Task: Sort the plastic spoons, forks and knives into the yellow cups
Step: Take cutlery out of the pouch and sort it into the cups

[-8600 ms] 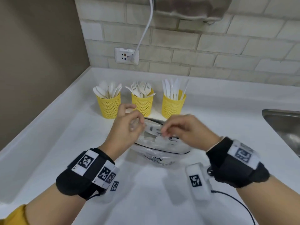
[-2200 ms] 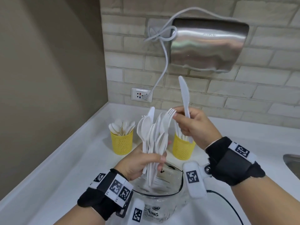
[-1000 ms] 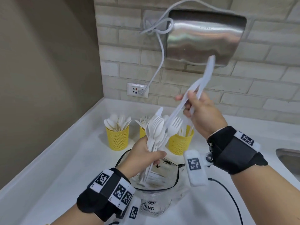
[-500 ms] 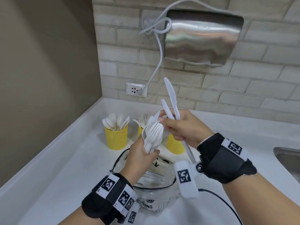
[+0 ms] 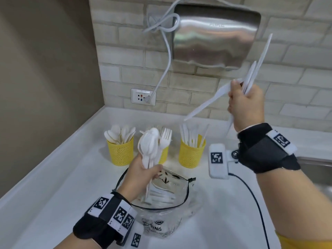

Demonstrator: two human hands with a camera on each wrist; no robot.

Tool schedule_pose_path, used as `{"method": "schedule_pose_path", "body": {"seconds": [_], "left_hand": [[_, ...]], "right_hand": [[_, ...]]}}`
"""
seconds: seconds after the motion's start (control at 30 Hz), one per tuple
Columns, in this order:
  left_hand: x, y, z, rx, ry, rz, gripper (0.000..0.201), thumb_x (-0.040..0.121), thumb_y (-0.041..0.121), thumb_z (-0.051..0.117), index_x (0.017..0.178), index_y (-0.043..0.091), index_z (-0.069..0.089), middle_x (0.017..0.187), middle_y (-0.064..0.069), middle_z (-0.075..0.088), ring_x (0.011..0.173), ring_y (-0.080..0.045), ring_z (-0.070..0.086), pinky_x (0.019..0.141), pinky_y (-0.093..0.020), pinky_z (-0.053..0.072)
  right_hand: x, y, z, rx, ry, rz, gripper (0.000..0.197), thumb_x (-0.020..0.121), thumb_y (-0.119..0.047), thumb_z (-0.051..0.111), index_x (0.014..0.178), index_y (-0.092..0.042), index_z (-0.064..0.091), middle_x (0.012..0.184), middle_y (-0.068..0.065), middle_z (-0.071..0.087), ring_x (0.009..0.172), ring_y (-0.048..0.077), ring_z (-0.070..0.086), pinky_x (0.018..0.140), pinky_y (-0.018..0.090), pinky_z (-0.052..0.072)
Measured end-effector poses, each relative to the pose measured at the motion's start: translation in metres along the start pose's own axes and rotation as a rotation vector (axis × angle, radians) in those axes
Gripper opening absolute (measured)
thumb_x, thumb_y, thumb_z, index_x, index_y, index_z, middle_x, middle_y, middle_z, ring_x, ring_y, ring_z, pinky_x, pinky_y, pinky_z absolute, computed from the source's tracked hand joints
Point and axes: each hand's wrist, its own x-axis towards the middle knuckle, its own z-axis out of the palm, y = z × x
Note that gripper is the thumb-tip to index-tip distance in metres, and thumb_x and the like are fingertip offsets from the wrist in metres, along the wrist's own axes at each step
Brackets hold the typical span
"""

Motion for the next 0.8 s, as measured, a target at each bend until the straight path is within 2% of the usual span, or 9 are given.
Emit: {"method": "schedule_pose_path", "body": {"seconds": [0.13,0.2,0.3,0.4,0.43,0.53,0.63,0.73,0.8], "left_hand": [[0.003,0.009,-0.003,-0.065,-0.006,0.025,0.019,0.08,0.0,0.067,0.087,0.012,0.053,0.058,-0.008,0.054,0.043,-0.009,0.053,0.042,-0.017,0.042],[0.004,0.01,-0.004,-0.123,-0.024,0.017,0.018,0.076,0.008,0.07,0.084,0.013,0.055,0.055,-0.007,0.055,0.047,-0.014,0.054,0.05,-0.026,0.043],[0.009,0.013,-0.007,-0.242,-0.04,-0.039,0.013,0.081,0.004,0.066,0.086,0.008,0.055,0.053,-0.006,0.054,0.048,-0.016,0.053,0.058,-0.032,0.044],[0.011,0.019,-0.011,-0.38,-0.098,-0.103,0.008,0.085,0.003,0.058,0.091,0.008,0.057,0.059,-0.003,0.055,0.049,-0.013,0.054,0.054,-0.027,0.048],[0.012,0.02,-0.012,-0.425,-0.116,-0.126,0.01,0.085,0.003,0.058,0.094,0.009,0.059,0.06,-0.001,0.057,0.049,-0.012,0.054,0.052,-0.025,0.049],[0.014,0.021,-0.012,-0.534,-0.168,-0.179,0.017,0.08,0.007,0.064,0.096,0.01,0.06,0.061,0.0,0.06,0.052,-0.012,0.056,0.053,-0.023,0.05],[0.014,0.021,-0.011,-0.592,-0.196,-0.193,0.021,0.075,0.011,0.06,0.096,0.011,0.059,0.061,-0.001,0.059,0.052,-0.012,0.057,0.054,-0.024,0.051],[0.014,0.022,-0.011,-0.618,-0.21,-0.202,0.021,0.076,0.01,0.061,0.097,0.01,0.06,0.062,-0.002,0.059,0.054,-0.013,0.057,0.054,-0.025,0.051],[0.014,0.022,-0.012,-0.625,-0.211,-0.205,0.02,0.079,0.008,0.062,0.099,0.011,0.061,0.063,-0.001,0.058,0.055,-0.013,0.056,0.055,-0.026,0.051]], "right_hand": [[0.008,0.045,0.002,-0.456,-0.059,-0.087,0.024,0.095,-0.02,0.047,0.094,0.002,0.056,0.078,0.013,0.054,0.071,0.022,0.047,0.055,0.025,0.027],[0.001,0.069,0.01,-0.508,-0.152,-0.067,0.026,0.094,-0.018,0.048,0.101,0.007,0.054,0.081,0.014,0.052,0.073,0.023,0.047,0.059,0.029,0.032],[0.002,0.086,0.021,-0.42,-0.196,0.051,0.034,0.09,-0.023,0.057,0.114,0.0,0.051,0.086,0.008,0.053,0.076,0.021,0.049,0.066,0.025,0.037],[0.018,0.082,0.031,-0.087,-0.027,0.101,0.01,0.091,-0.025,0.053,0.09,-0.016,0.055,0.061,0.0,0.044,0.049,0.012,0.043,0.053,0.026,0.038],[0.022,0.082,0.035,0.012,0.028,0.124,0.012,0.092,-0.025,0.051,0.081,-0.021,0.05,0.057,-0.001,0.038,0.042,0.008,0.037,0.046,0.023,0.035],[0.018,0.099,0.045,-0.01,-0.004,0.103,0.018,0.094,-0.023,0.049,0.076,-0.023,0.044,0.061,0.002,0.04,0.041,0.005,0.039,0.041,0.016,0.036],[0.001,0.131,0.05,-0.225,-0.236,0.187,0.012,0.092,-0.021,0.052,0.098,-0.011,0.05,0.08,0.011,0.051,0.061,0.015,0.053,0.058,0.02,0.041],[-0.005,0.148,0.048,-0.339,-0.384,0.276,0.051,0.085,-0.023,0.064,0.129,-0.009,0.043,0.108,0.015,0.051,0.1,0.029,0.055,0.081,0.026,0.04],[-0.007,0.141,0.048,-0.368,-0.359,0.241,0.071,0.079,-0.028,0.071,0.137,-0.009,0.034,0.13,0.016,0.04,0.122,0.026,0.044,0.096,0.028,0.037]]}}
